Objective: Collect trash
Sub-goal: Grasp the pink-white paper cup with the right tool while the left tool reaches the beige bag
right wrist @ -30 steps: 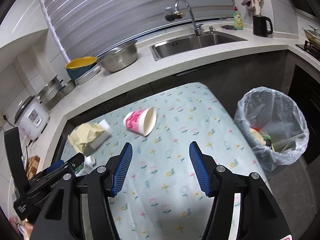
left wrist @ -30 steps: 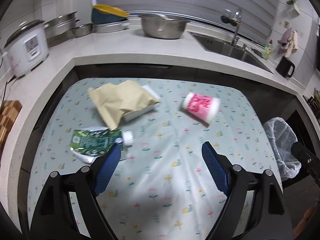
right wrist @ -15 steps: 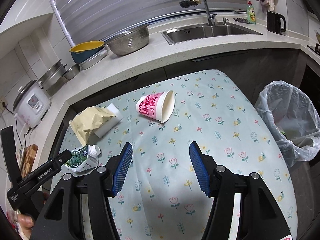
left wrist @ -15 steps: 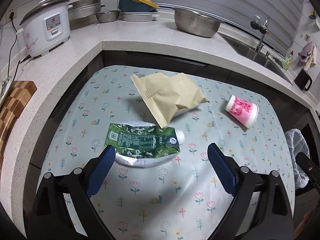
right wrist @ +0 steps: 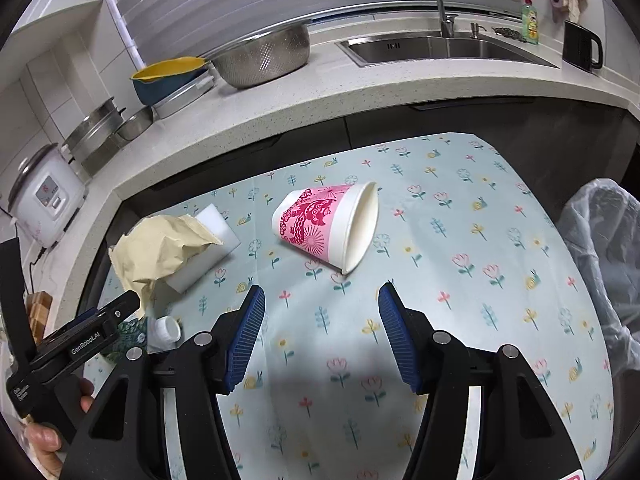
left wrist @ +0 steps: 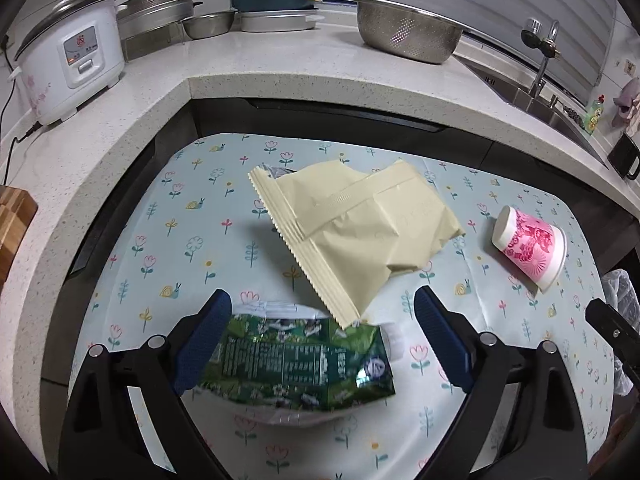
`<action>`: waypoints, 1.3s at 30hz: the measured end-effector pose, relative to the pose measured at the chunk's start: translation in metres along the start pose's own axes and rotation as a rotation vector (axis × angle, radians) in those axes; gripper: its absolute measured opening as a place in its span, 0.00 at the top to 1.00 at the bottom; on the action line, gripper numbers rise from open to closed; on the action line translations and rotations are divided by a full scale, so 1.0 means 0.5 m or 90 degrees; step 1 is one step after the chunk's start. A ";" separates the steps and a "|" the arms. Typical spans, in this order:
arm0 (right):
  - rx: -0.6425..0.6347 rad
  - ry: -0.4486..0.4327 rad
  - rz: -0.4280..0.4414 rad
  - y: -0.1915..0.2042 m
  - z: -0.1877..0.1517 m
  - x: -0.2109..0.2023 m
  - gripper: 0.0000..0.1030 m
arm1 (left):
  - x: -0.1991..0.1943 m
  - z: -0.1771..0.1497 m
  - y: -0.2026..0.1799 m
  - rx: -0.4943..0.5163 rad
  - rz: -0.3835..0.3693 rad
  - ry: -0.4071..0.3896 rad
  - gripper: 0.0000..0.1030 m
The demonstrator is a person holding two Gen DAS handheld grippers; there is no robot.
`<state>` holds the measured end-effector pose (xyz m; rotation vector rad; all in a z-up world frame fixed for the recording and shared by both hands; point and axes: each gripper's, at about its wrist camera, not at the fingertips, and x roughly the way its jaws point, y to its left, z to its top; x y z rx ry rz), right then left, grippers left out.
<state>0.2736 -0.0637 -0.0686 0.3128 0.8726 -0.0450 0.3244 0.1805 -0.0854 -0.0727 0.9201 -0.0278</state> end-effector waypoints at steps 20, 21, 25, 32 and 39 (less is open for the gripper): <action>-0.010 0.038 0.009 0.004 0.043 0.148 0.78 | 0.022 0.006 -0.020 0.036 -0.030 0.009 1.00; -0.009 0.041 0.016 0.004 0.042 0.147 0.84 | 0.018 0.006 -0.022 0.038 -0.030 0.006 1.00; -0.005 0.033 0.029 0.002 0.039 0.126 0.97 | -0.002 0.006 -0.033 0.044 -0.034 -0.004 1.00; -0.007 0.005 0.049 -0.004 0.033 0.048 0.97 | -0.044 -0.003 -0.048 0.044 -0.049 -0.015 1.00; -0.010 -0.010 0.057 -0.010 0.031 -0.001 0.97 | -0.059 -0.004 -0.060 0.055 -0.057 -0.020 0.95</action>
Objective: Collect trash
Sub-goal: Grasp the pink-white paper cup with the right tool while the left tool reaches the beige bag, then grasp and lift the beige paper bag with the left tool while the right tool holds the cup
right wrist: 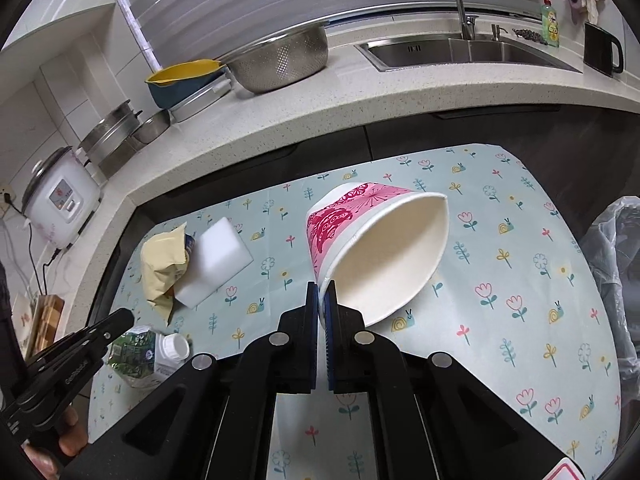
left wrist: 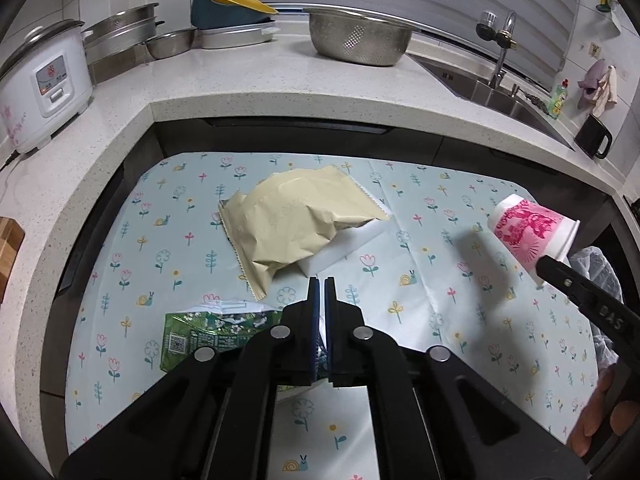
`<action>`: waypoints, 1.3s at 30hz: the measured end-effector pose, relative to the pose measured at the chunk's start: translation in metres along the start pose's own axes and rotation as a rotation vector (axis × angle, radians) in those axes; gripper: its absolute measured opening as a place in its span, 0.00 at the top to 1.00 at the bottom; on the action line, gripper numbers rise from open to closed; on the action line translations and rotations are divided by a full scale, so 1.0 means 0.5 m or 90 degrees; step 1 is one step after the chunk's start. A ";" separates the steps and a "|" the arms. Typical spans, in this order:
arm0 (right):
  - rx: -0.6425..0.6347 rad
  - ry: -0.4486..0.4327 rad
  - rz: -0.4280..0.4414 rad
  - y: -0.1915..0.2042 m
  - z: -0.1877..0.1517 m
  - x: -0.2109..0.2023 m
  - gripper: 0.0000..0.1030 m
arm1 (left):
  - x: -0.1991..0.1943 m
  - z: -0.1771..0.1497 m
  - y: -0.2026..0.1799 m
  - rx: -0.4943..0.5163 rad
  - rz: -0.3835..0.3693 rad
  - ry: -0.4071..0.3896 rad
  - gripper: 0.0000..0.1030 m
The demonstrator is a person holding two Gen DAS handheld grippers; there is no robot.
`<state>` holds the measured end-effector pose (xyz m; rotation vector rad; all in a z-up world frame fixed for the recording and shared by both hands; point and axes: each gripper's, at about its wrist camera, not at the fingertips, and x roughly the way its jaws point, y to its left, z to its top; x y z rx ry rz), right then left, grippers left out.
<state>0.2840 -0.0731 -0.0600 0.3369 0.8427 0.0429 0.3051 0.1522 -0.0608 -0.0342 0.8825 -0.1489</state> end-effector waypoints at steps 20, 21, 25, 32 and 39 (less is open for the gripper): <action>-0.009 -0.002 0.008 0.011 0.036 0.024 0.97 | 0.123 0.069 -0.010 0.100 -0.003 -0.001 0.96; -0.009 -0.002 0.009 0.011 0.035 0.023 0.97 | 0.117 0.069 -0.009 0.097 -0.005 -0.003 0.98; -0.004 -0.005 0.016 0.016 0.032 0.011 0.97 | 0.091 0.066 -0.015 0.092 -0.002 -0.012 1.00; -0.004 -0.021 0.020 0.013 0.026 -0.041 0.97 | 0.021 0.055 -0.035 0.081 -0.011 -0.033 1.00; -0.003 -0.029 0.017 -0.002 0.019 -0.085 0.97 | -0.022 0.041 -0.017 0.043 -0.040 -0.024 0.98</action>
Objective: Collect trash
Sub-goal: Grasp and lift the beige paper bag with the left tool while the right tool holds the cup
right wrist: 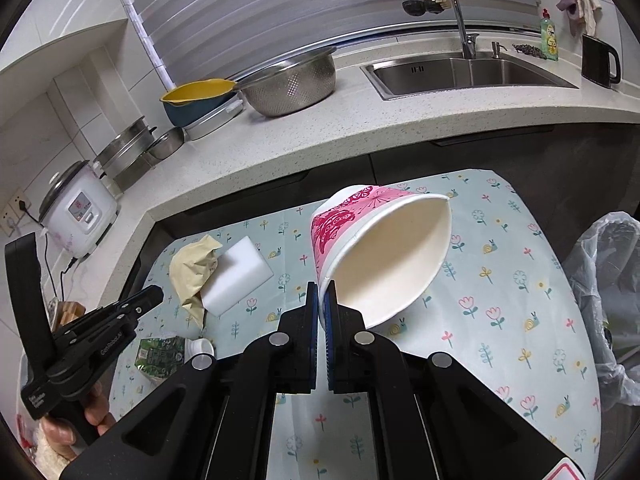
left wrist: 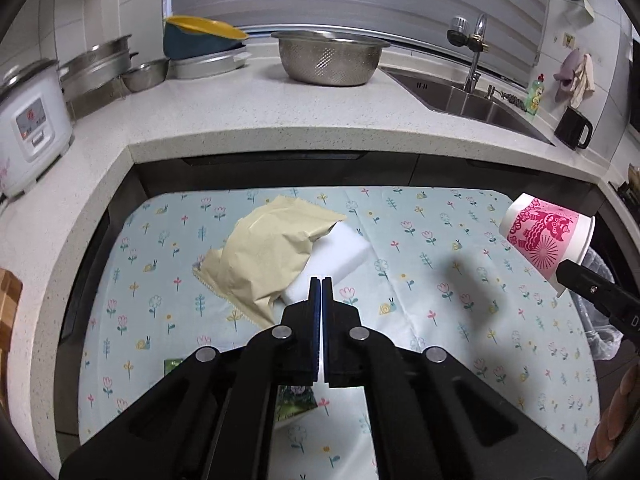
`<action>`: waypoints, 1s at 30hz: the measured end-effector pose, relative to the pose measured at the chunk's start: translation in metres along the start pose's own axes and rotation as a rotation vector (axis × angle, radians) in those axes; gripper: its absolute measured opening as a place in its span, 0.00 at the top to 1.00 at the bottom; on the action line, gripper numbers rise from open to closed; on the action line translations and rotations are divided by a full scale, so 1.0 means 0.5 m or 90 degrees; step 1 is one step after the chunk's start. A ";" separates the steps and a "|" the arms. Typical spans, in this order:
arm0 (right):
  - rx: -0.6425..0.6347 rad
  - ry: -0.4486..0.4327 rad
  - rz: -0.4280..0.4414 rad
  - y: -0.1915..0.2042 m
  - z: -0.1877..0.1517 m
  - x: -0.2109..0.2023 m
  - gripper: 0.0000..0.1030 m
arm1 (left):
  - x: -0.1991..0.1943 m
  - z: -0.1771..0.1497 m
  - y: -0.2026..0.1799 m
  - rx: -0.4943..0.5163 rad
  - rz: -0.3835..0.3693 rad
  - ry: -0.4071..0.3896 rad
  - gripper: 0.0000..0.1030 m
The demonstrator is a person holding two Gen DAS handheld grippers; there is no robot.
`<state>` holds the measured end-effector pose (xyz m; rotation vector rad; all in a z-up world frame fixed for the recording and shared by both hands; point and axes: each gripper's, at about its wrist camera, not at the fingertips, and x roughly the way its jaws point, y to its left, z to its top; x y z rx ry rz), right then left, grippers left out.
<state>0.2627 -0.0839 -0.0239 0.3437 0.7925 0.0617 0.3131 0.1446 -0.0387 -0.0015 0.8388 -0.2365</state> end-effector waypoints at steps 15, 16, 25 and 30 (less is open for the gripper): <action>-0.009 0.031 0.018 0.033 -0.020 0.061 0.97 | 0.100 -0.055 0.109 -0.056 0.010 0.056 0.33; -0.009 0.032 0.018 0.034 -0.021 0.064 0.97 | 0.105 -0.055 0.107 -0.053 0.011 0.056 0.34; -0.012 0.040 0.016 0.046 -0.024 0.086 0.97 | 0.165 -0.041 0.110 -0.067 0.028 0.076 0.50; -0.013 0.043 0.015 0.049 -0.025 0.092 0.97 | 0.187 -0.045 0.118 -0.074 0.016 0.100 0.88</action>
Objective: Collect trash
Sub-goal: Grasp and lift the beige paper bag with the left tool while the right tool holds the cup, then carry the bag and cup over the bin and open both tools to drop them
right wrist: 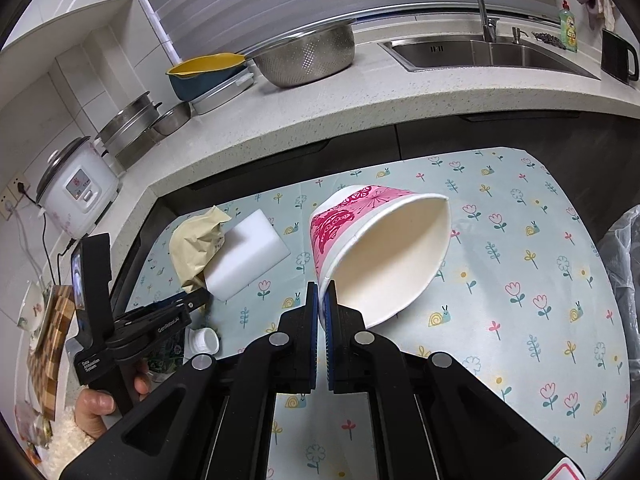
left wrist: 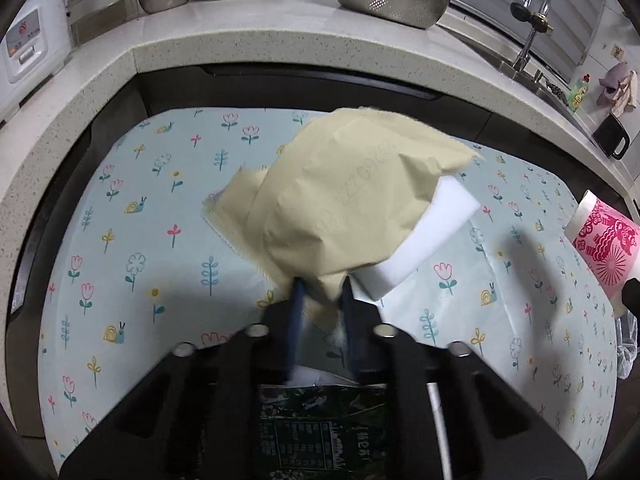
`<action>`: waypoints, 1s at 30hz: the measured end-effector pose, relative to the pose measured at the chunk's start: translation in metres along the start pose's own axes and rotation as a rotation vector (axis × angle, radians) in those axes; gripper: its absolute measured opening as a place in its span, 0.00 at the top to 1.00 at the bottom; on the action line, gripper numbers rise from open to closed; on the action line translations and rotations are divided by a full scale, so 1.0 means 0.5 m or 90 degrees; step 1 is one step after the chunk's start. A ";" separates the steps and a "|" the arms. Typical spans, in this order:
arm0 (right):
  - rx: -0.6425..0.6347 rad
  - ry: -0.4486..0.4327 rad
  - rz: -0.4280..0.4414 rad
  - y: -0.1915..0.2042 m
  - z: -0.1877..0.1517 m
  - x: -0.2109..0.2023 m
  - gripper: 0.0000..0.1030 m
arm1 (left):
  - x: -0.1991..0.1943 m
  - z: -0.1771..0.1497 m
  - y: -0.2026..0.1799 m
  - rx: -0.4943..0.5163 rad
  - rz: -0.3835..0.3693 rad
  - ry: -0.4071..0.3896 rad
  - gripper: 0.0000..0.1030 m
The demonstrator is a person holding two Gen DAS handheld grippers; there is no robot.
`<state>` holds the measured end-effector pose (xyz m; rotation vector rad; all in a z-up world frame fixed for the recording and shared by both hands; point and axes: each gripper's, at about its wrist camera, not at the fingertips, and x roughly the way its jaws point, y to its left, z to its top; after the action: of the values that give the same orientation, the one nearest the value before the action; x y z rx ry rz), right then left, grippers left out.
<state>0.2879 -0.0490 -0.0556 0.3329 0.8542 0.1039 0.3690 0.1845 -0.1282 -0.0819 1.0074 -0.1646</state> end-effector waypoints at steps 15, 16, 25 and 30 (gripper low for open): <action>0.002 -0.040 0.007 -0.009 0.005 -0.089 0.97 | -0.179 -0.011 -0.094 0.040 -0.028 -0.092 0.92; 0.004 -0.045 0.007 -0.014 0.005 -0.103 0.97 | -0.189 -0.012 -0.106 0.045 -0.033 -0.095 0.92; 0.028 -0.084 -0.015 -0.086 -0.013 -0.222 0.97 | -0.256 -0.039 -0.275 0.099 -0.085 -0.106 0.92; 0.053 -0.099 -0.035 -0.148 -0.031 -0.280 0.97 | -0.272 -0.067 -0.376 0.131 -0.112 -0.100 0.92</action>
<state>0.1812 -0.1463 0.0115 0.3897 0.7137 -0.0083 0.2507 0.0237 -0.0055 0.0043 0.8220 -0.4157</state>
